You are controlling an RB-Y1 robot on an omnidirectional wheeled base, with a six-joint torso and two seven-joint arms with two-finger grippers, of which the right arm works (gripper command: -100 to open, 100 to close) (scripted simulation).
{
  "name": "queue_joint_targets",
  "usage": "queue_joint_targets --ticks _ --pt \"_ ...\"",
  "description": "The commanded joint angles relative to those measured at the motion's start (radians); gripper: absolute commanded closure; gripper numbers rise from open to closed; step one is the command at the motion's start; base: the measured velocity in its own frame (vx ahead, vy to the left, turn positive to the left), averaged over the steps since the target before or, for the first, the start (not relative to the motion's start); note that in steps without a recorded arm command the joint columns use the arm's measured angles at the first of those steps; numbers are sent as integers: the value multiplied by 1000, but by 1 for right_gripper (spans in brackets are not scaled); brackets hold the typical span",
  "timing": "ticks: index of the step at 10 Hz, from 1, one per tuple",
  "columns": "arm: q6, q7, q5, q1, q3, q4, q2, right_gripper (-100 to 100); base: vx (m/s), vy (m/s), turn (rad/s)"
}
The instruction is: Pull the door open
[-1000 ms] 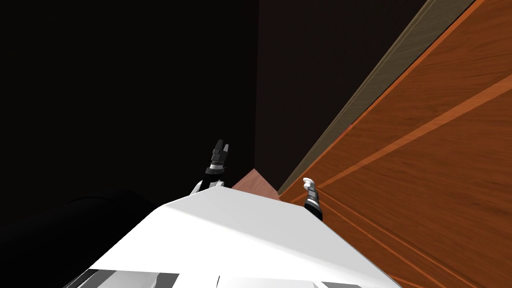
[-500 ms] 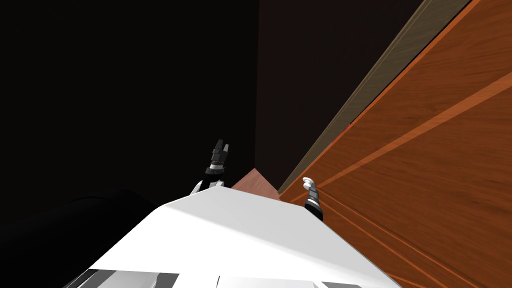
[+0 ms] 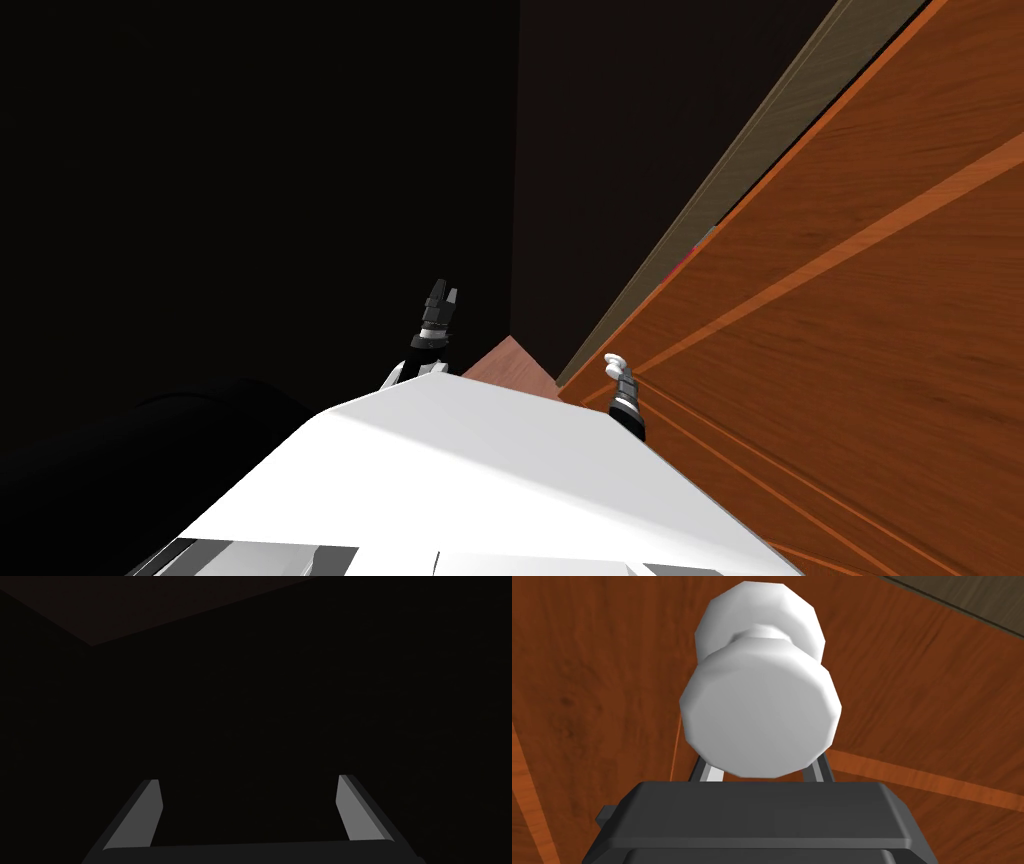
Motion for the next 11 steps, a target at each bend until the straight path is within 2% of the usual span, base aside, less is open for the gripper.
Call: queue_joint_targets --ticks 1,6,7,8,9,11 --pt "2 -50 -12 0 24 -14 9 100 -24 5 19" --pt "-1 -169 -55 1 55 -10 -2 100 -30 -1 24" --pt "-1 -176 -55 1 55 -10 -2 100 -24 -5 22" --pt "-2 -212 -70 1 66 -8 -6 100 -23 -3 4" --pt "-2 -217 -70 1 66 -8 -6 100 -30 1 11" --pt "-4 -283 -99 2 87 -6 -14 100 -44 4 32"
